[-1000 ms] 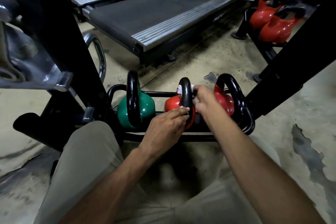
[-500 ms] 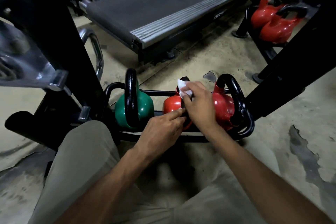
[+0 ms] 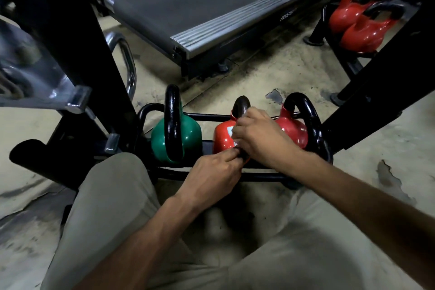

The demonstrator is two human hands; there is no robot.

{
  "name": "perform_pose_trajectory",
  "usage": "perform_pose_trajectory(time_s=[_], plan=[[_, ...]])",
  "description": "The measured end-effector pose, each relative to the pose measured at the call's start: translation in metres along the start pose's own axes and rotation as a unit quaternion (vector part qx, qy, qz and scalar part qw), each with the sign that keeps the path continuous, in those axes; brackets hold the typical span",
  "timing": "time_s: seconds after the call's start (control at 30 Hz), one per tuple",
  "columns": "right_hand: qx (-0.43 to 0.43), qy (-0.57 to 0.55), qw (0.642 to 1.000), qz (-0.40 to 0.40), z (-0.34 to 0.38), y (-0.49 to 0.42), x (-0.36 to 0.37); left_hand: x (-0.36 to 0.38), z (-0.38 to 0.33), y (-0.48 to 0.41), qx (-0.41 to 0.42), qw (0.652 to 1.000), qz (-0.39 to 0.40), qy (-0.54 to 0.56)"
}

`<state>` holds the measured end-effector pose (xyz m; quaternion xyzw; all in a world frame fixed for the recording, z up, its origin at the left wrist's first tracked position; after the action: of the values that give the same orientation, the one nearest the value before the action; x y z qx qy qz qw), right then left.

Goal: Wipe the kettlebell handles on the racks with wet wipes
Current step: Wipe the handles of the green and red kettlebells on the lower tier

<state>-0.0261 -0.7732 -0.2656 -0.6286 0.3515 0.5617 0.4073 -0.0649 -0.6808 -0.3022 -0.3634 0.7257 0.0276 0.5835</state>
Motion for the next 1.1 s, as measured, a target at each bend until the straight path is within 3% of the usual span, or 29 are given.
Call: perform_pose_trajectory(time_s=[0.1,0.23,0.27,0.33,0.43,0.47,0.5,0.6,0.73,0.87,0.97,1.03,1.1], plan=[[0.112,-0.134,0.972,-0.159,-0.01,0.035,0.003,0.002,-0.002,0.006,0.009,1.0,-0.002,0.007],[0.294,-0.285,0.867,-0.283,-0.02,0.067,0.016,0.003,0.002,0.006,-0.005,0.999,0.004,0.031],[0.333,-0.342,0.829,-0.289,-0.027,0.066,0.021,0.002,0.003,0.005,-0.01,0.999,-0.001,0.033],[0.406,-0.505,0.713,-0.267,-0.051,0.052,0.045,0.0,0.004,0.004,-0.021,0.999,-0.009,0.039],[0.452,-0.686,0.544,-0.172,-0.065,0.025,0.077,0.002,0.006,0.004,-0.046,0.996,-0.006,0.075],[0.462,-0.703,0.519,-0.152,-0.065,0.024,0.083,0.004,0.008,0.005,-0.062,0.994,-0.001,0.089],[0.467,-0.704,0.519,-0.133,-0.061,0.028,0.085,0.005,0.012,0.005,-0.079,0.991,0.002,0.104],[0.439,-0.677,0.575,-0.133,-0.041,0.052,0.09,0.01,0.026,0.006,-0.13,0.975,-0.006,0.18],[0.411,-0.59,0.646,-0.256,-0.033,0.077,0.07,0.02,0.038,0.007,-0.192,0.936,-0.021,0.293],[0.32,-0.409,0.808,-0.279,-0.018,0.078,0.037,0.025,0.04,0.009,-0.213,0.93,-0.015,0.3],[0.169,-0.193,0.942,-0.215,-0.002,0.053,0.013,0.027,0.038,0.01,-0.219,0.939,0.007,0.265],[0.085,-0.044,0.984,-0.15,0.003,0.026,0.005,0.029,0.035,0.01,-0.214,0.943,0.029,0.252],[0.036,0.051,0.997,-0.041,0.008,0.001,0.006,0.033,0.037,0.011,-0.215,0.95,0.052,0.219]])
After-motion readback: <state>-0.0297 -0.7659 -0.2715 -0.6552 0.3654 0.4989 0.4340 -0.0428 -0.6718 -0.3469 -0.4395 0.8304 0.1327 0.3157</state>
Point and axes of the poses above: each hand's wrist, its own y-axis away from the middle knuckle, its own x-axis out of the palm, z = x × y, the point moved 8 cm from there along -y, towards the middle knuckle, and after that the axes turned 1 degree about z, right-handed, at the moved point
